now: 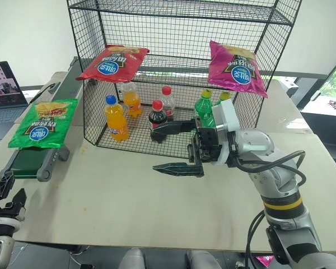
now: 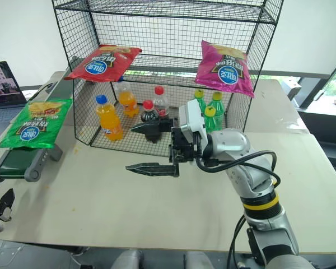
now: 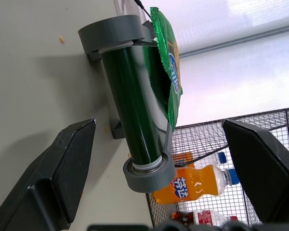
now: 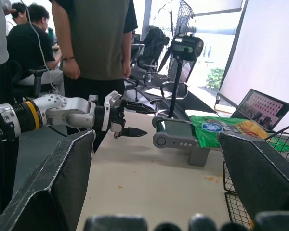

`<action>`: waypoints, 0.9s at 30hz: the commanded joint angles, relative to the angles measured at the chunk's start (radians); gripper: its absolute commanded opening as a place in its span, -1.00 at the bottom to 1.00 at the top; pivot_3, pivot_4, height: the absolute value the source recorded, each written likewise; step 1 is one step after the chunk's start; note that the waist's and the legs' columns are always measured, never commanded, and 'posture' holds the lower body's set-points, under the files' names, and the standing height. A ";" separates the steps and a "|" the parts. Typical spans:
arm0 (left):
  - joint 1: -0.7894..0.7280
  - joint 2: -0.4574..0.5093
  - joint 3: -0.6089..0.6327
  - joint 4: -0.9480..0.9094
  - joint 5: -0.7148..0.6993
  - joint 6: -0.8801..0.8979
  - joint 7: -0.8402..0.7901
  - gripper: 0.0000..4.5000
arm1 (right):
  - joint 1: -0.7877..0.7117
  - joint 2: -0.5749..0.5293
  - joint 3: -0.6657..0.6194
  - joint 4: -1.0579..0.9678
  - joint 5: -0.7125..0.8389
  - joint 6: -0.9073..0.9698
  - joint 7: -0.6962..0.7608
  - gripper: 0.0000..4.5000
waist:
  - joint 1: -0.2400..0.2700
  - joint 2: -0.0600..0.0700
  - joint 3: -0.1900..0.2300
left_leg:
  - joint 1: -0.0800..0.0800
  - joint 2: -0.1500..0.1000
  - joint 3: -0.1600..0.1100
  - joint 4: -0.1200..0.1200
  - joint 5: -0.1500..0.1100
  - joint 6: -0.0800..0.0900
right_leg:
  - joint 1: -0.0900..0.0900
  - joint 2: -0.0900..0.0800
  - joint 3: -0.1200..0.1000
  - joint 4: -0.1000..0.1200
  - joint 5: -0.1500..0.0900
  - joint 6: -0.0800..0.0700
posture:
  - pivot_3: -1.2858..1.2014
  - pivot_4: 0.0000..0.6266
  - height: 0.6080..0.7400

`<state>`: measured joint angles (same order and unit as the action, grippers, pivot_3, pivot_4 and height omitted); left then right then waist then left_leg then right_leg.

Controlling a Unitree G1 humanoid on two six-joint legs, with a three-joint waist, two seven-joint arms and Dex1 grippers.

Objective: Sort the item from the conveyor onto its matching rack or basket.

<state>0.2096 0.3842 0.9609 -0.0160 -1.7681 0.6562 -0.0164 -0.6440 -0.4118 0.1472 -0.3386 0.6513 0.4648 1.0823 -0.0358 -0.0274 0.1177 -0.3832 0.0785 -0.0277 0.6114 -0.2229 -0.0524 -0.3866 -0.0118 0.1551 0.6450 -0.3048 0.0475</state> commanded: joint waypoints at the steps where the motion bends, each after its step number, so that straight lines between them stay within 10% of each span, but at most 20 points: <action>1: 0.001 0.028 0.005 -0.009 0.000 -0.003 -0.025 0.99 | -0.012 0.006 -0.018 -0.026 0.020 -0.019 0.004 1.00 | -0.001 0.000 0.000 | 0.000 0.000 0.000 0.000 0.000 0.000 | 0.000 0.000 0.000 0.000 0.000 0.000 | 0.03 -0.52 1.00; 21: -0.036 0.074 -0.012 0.025 0.063 -0.008 -0.056 0.99 | -0.026 0.014 -0.019 -0.008 0.003 -0.032 -0.008 1.00 | -0.004 0.000 0.000 | 0.000 0.000 0.000 -0.001 0.000 0.000 | 0.000 0.000 0.000 -0.001 0.000 0.000 | 0.03 -0.52 1.00; 27: -0.043 0.077 -0.007 0.029 0.074 -0.004 -0.069 0.03 | -0.032 0.019 -0.020 0.002 0.000 -0.035 -0.016 1.00 | -0.005 0.000 0.000 | 0.000 0.000 0.000 -0.002 0.000 0.000 | 0.000 0.000 -0.001 -0.001 0.000 0.000 | 0.03 -0.52 1.00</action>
<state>0.1658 0.4431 0.9413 0.0185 -1.6918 0.6552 -0.0687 -0.6584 -0.3970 0.1466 -0.3242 0.6483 0.4582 1.0678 -0.0411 -0.0270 0.1180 -0.3833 0.0786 -0.0280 0.6094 -0.2228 -0.0526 -0.3871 -0.0119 0.1546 0.6435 -0.3052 0.0470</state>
